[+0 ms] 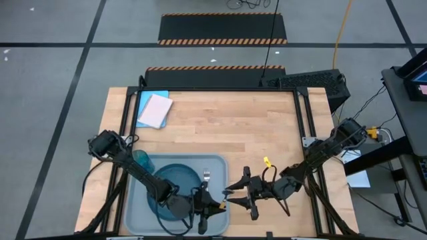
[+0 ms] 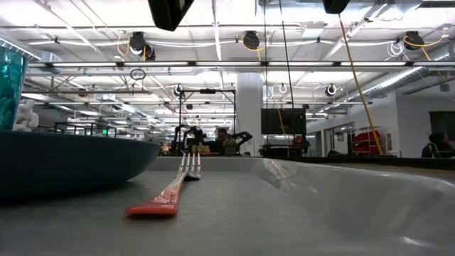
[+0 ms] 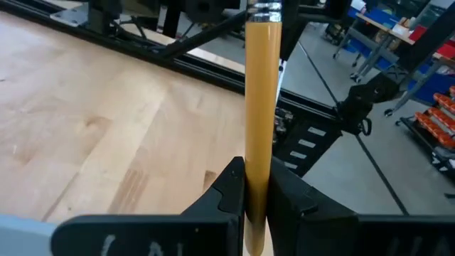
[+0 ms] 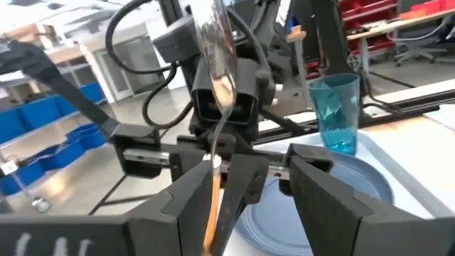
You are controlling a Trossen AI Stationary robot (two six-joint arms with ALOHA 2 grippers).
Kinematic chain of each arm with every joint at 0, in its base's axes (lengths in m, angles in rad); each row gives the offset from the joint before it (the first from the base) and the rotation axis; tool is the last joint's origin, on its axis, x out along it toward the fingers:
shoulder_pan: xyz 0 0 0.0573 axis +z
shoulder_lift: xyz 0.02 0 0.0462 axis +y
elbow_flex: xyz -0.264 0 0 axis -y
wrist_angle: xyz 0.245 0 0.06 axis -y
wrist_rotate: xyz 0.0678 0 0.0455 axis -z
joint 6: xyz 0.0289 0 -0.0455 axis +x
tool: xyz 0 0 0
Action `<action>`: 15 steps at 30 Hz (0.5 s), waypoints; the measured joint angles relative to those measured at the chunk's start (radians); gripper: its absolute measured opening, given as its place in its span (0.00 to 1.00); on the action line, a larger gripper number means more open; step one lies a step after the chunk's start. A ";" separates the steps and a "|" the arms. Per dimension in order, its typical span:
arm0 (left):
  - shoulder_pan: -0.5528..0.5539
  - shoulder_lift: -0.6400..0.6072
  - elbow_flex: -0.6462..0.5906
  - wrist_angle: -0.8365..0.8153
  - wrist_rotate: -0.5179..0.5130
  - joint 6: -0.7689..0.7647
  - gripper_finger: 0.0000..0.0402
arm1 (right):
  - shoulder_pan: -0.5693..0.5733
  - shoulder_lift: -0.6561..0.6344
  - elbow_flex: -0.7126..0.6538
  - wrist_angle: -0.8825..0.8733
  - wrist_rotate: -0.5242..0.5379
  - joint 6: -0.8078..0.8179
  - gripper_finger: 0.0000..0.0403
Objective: Pick and place plate/cup/fork/spoon on tray
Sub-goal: Put the yellow spoon on the gray tray to the right of the orange fork
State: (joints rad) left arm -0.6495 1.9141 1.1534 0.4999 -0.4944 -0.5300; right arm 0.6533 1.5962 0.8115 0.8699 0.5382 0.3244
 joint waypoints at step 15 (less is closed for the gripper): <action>0.018 0.000 0.000 0.001 -0.020 0.039 0.08 | -0.043 0.063 0.000 0.104 -0.103 -0.017 0.20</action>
State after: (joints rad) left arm -0.6315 1.9137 1.1530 0.5007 -0.5142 -0.4908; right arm 0.6102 1.6588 0.8116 0.9734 0.4349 0.3074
